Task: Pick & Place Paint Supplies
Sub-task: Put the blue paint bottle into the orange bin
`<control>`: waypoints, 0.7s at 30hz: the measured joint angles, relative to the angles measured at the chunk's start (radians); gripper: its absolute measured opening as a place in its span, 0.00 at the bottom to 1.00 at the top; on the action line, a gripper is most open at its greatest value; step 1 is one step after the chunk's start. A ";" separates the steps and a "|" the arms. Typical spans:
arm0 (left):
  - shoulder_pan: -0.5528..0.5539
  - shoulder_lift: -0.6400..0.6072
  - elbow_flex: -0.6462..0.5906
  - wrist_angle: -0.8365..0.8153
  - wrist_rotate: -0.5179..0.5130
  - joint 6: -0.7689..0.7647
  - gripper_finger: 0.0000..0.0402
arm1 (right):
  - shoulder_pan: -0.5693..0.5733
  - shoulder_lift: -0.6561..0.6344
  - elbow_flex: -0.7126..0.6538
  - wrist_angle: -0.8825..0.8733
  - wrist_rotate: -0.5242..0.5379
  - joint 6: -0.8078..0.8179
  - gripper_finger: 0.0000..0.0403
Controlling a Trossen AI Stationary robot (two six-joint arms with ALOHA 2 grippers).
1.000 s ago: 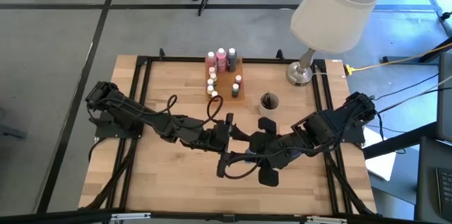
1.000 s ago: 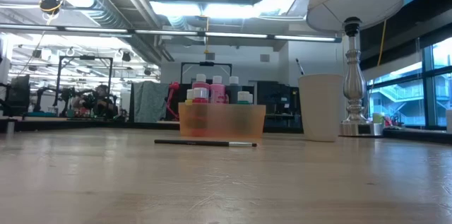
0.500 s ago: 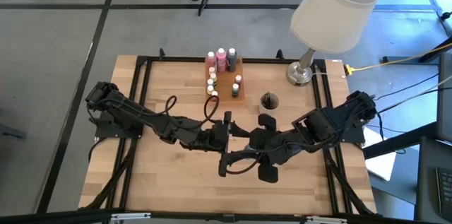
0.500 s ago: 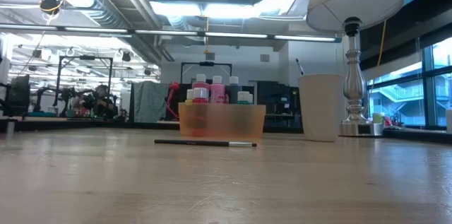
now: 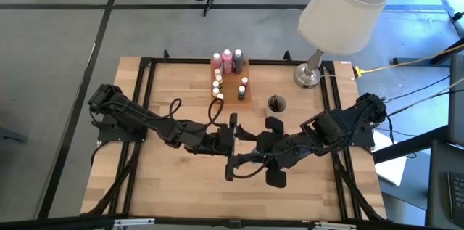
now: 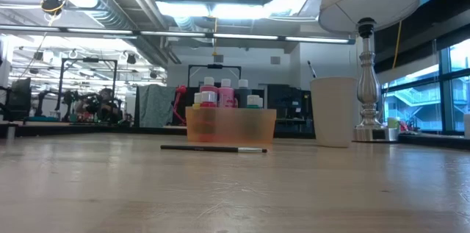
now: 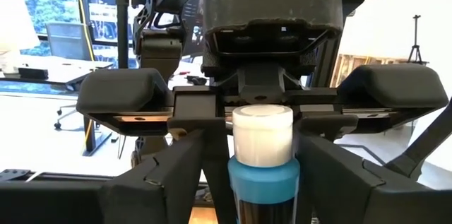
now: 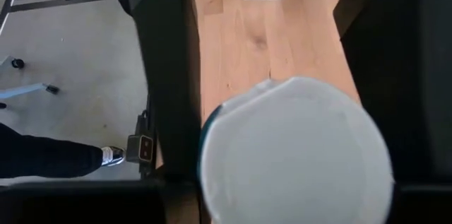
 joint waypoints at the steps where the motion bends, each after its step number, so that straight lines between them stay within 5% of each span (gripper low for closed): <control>1: 0.003 0.003 0.000 0.005 0.000 -0.002 0.53 | -0.002 0.000 0.000 -0.002 -0.004 0.000 0.28; 11: 0.011 0.014 0.000 0.038 0.033 -0.001 0.40 | -0.005 -0.003 -0.001 -0.024 -0.011 0.000 0.28; 21: 0.022 0.015 0.000 0.037 0.068 -0.011 0.37 | -0.005 -0.003 -0.001 -0.031 -0.017 0.000 0.28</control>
